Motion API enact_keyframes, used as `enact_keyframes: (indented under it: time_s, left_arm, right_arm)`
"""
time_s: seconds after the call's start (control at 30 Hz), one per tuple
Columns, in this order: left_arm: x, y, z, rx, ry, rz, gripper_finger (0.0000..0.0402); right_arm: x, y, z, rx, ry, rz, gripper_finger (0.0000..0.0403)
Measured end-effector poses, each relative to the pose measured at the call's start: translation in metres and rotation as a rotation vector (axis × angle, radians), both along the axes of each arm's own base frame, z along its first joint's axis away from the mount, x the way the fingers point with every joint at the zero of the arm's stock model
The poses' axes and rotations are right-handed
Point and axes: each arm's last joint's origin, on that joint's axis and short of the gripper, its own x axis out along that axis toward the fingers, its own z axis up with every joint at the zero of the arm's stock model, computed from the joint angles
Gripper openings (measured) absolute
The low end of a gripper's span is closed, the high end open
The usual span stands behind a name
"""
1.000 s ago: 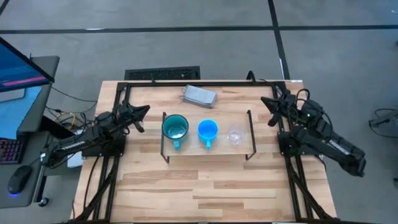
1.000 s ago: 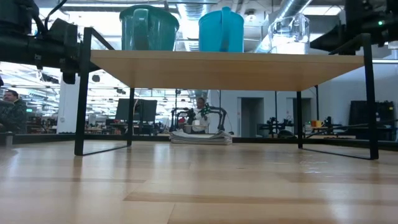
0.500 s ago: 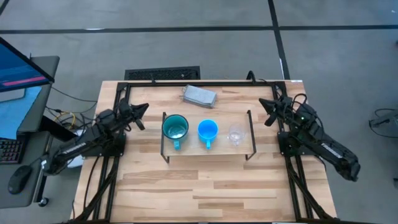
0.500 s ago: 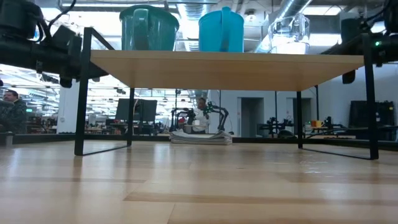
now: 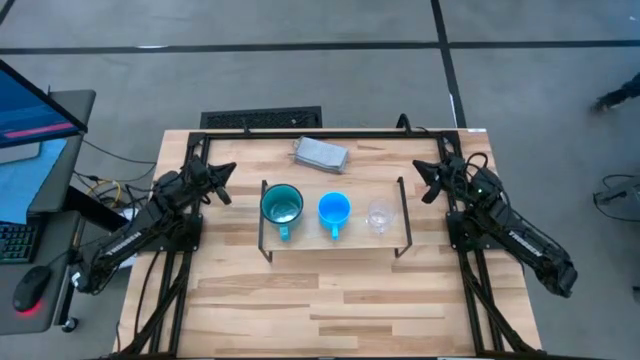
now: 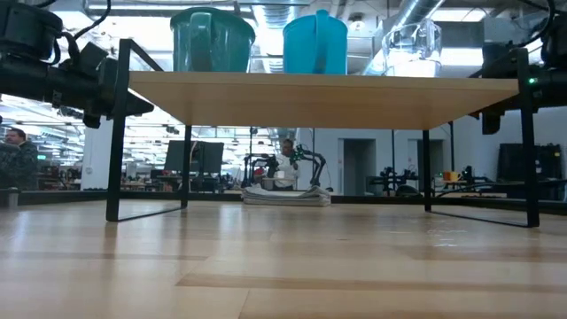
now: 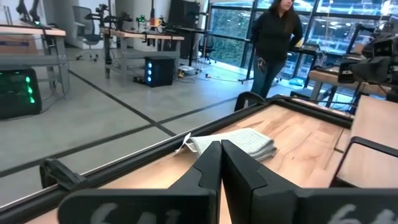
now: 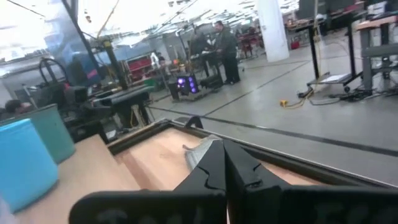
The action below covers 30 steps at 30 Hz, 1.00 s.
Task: Stack small to large cups/mugs on shelf
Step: Return to Home Position
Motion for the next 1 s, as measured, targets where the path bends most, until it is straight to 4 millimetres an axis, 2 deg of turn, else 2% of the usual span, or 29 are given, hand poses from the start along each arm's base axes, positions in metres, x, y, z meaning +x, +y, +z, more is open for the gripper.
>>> enact_keyframes:
  time_s: [1.0]
  left_arm:
    - [-0.0037, 0.0041, -0.0006, 0.098, 0.096, 0.048, 0.0000]
  right_arm:
    - [-0.0035, -0.0044, -0.0012, -0.003, 0.013, -0.068, 0.0008]
